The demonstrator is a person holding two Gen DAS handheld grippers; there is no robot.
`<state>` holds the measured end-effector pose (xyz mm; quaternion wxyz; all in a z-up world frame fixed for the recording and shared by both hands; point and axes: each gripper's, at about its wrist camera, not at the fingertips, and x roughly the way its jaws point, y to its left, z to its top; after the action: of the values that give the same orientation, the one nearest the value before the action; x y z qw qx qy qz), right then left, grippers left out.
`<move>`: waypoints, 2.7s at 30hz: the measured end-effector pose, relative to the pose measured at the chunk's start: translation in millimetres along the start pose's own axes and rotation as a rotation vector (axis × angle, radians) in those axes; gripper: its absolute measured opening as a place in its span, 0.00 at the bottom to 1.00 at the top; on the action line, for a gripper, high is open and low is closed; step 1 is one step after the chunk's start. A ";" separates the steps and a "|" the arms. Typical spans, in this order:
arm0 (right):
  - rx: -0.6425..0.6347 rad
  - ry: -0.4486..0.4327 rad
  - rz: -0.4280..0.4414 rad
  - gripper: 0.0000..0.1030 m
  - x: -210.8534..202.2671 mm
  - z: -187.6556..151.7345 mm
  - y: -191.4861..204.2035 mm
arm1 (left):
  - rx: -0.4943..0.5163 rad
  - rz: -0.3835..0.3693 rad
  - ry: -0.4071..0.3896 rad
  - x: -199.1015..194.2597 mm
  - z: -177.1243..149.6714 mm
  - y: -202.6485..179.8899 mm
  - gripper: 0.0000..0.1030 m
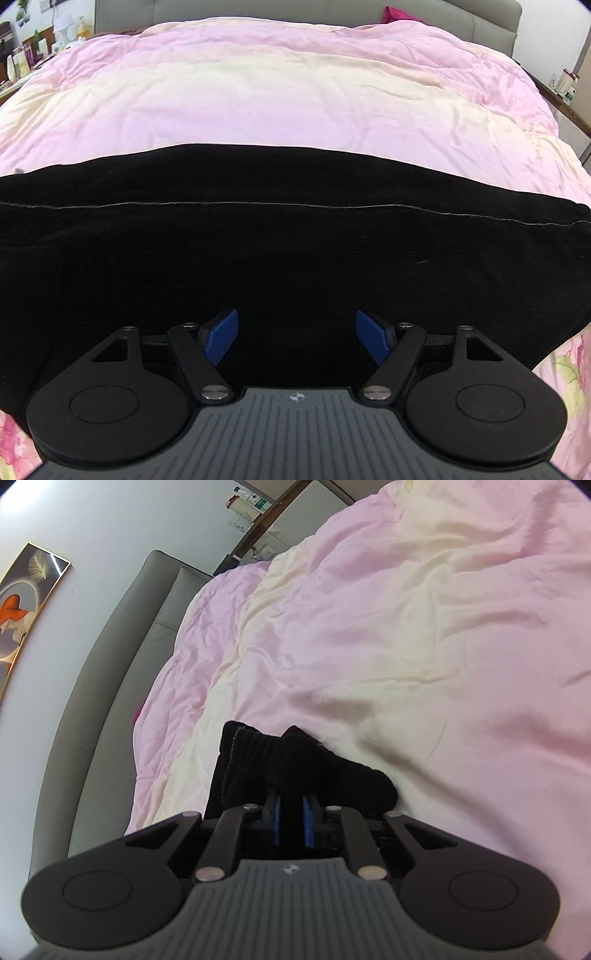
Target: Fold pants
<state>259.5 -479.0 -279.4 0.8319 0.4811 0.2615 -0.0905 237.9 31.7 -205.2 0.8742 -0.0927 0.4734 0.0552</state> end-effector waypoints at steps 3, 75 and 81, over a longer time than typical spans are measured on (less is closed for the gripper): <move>-0.059 -0.061 0.060 0.05 -14.7 1.1 16.0 | 0.016 -0.004 -0.022 0.4 -0.4 -13.1 0.83; -0.357 0.176 -0.060 0.45 -33.5 -38.0 47.2 | 0.002 0.067 -0.062 -17.5 -13.4 50.9 0.85; -0.050 0.143 -0.100 0.60 -31.3 -12.8 -2.7 | 0.094 -0.034 -0.114 -10.4 4.3 -31.4 0.85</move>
<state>227.5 -472.8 -270.2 0.8172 0.4519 0.3460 -0.0906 241.6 1.9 -190.7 0.9038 -0.0562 0.4235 0.0232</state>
